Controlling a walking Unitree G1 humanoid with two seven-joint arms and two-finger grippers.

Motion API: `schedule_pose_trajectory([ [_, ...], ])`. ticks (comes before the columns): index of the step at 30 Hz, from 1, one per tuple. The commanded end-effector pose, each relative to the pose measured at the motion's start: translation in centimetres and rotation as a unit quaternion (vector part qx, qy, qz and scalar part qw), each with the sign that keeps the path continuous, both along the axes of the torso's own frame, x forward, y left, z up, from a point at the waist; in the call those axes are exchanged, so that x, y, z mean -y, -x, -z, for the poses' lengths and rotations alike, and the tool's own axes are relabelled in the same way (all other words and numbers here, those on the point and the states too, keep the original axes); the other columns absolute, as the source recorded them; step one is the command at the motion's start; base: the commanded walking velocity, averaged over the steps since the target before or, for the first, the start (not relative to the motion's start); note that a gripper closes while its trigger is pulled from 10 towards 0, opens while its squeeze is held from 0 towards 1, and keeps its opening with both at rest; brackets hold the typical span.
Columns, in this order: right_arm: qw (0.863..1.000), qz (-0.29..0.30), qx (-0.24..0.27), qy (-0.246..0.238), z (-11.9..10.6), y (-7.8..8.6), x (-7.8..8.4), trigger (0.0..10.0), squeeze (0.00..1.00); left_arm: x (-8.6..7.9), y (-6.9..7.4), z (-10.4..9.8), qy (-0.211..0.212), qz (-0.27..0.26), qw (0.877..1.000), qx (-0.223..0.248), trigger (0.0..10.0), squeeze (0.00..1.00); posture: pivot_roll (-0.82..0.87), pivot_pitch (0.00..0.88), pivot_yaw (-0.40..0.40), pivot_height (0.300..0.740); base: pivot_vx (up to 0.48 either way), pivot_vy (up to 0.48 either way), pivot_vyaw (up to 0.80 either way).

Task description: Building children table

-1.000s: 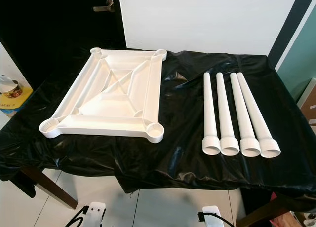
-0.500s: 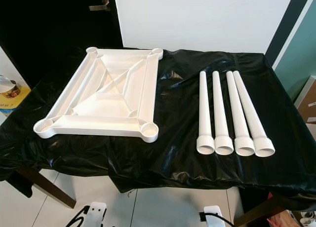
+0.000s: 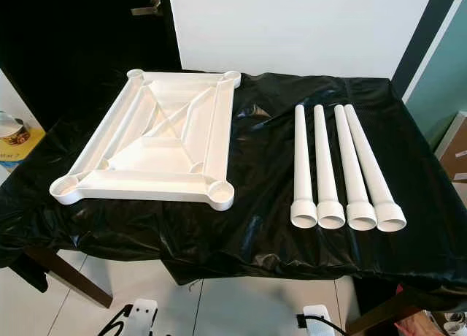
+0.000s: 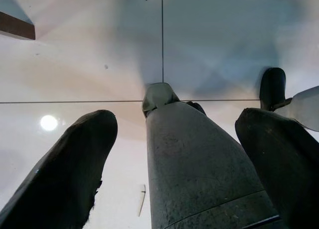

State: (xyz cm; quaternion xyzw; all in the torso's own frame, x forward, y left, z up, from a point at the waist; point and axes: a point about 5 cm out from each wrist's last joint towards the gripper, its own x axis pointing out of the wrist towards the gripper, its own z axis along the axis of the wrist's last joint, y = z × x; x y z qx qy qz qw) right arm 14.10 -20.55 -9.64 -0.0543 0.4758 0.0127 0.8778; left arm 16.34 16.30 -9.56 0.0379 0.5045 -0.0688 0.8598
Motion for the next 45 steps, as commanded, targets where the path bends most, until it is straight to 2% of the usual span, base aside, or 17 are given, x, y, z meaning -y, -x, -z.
schedule_pose_trajectory([
  [1,1.0,0.005,-0.03,-0.001,0.6,1.5,0.1,10.0,0.0,0.3,1.5,0.6,0.01,0.006,0.999,-0.032,10.0,0.0,-0.06,0.021,0.007,0.74,0.0,0.0,0.0],
  [15,0.999,0.011,-0.031,-0.008,0.8,1.6,-0.9,10.0,0.0,0.4,1.5,0.7,0.009,0.014,0.999,-0.034,10.0,0.0,-0.07,0.043,0.011,0.74,-0.28,0.0,0.0],
  [25,0.999,0.014,-0.031,-0.008,0.7,1.6,-0.6,10.0,0.0,0.5,1.4,0.6,0.01,0.013,0.999,-0.032,10.0,0.0,-0.07,0.048,0.009,0.74,-0.303,0.0,0.0],
  [31,0.999,0.017,-0.031,-0.006,0.7,1.8,-0.1,10.0,0.0,0.7,1.2,0.5,0.021,0.005,1.0,-0.023,10.0,0.0,-0.07,0.04,0.009,0.74,0.0,0.0,0.0],
  [38,0.999,0.017,-0.031,-0.007,0.7,1.8,-0.1,10.0,0.0,0.8,1.1,0.5,0.025,0.007,1.0,-0.018,10.0,0.0,-0.07,0.036,0.009,0.74,0.0,0.0,0.0],
  [45,0.999,0.024,-0.02,-0.012,0.6,1.5,-0.3,10.0,0.0,1.3,0.6,0.2,0.048,0.011,0.999,0.008,10.0,0.0,-0.07,0.037,0.007,0.74,0.0,0.0,0.0],
])
